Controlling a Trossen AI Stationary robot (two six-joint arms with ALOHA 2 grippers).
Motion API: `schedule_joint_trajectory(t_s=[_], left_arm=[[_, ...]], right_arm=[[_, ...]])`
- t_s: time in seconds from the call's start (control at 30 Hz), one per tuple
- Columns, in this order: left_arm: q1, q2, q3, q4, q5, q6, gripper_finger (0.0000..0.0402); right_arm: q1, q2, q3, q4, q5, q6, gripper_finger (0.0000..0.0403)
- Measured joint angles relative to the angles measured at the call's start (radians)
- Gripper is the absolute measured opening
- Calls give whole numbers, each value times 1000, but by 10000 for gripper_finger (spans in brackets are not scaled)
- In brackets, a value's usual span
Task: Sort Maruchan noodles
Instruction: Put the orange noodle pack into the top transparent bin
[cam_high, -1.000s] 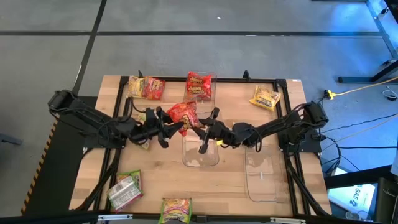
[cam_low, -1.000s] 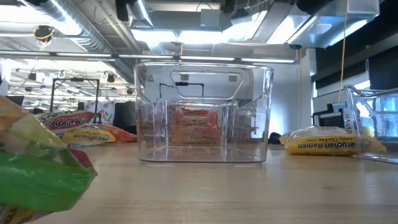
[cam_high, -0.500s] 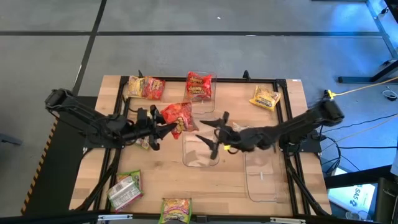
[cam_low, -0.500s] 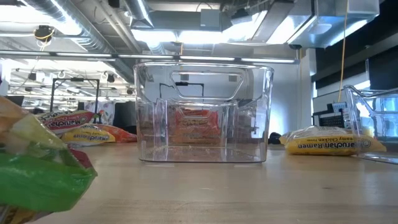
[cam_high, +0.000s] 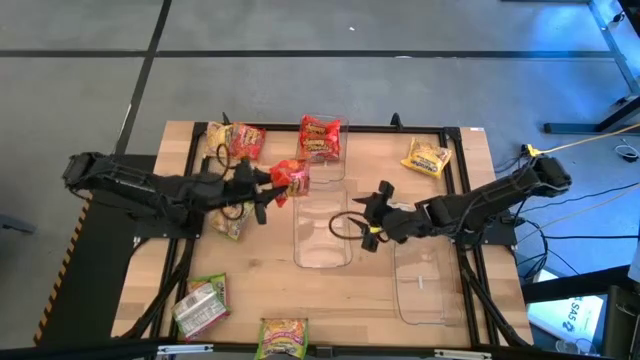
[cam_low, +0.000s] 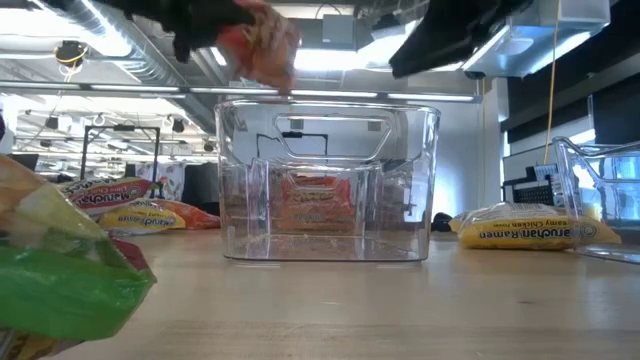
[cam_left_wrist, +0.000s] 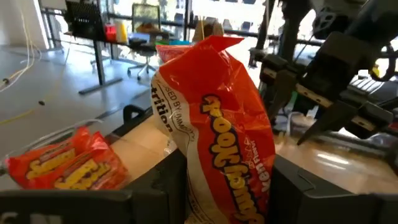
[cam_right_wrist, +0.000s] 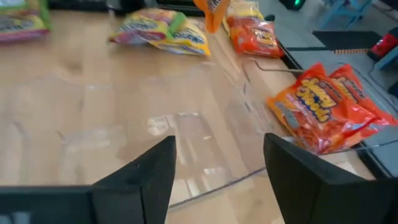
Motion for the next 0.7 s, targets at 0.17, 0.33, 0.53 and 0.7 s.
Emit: schedule_joint_trajectory(t_s=[0.17, 0.33, 0.53, 0.7], left_arm=[[214, 44, 101, -189, 186, 31, 146], [397, 166, 312, -419, 334, 150, 146], [553, 372, 566, -651, 473, 283, 145], [638, 570, 756, -828, 598, 398, 138]], right_arm=[[-92, -5, -16, 13, -72, -96, 203], [-187, -8, -16, 13, -139, -185, 194], [-278, -8, -16, 4, -309, -195, 193], [-289, -8, -54, 11, -437, -132, 193]])
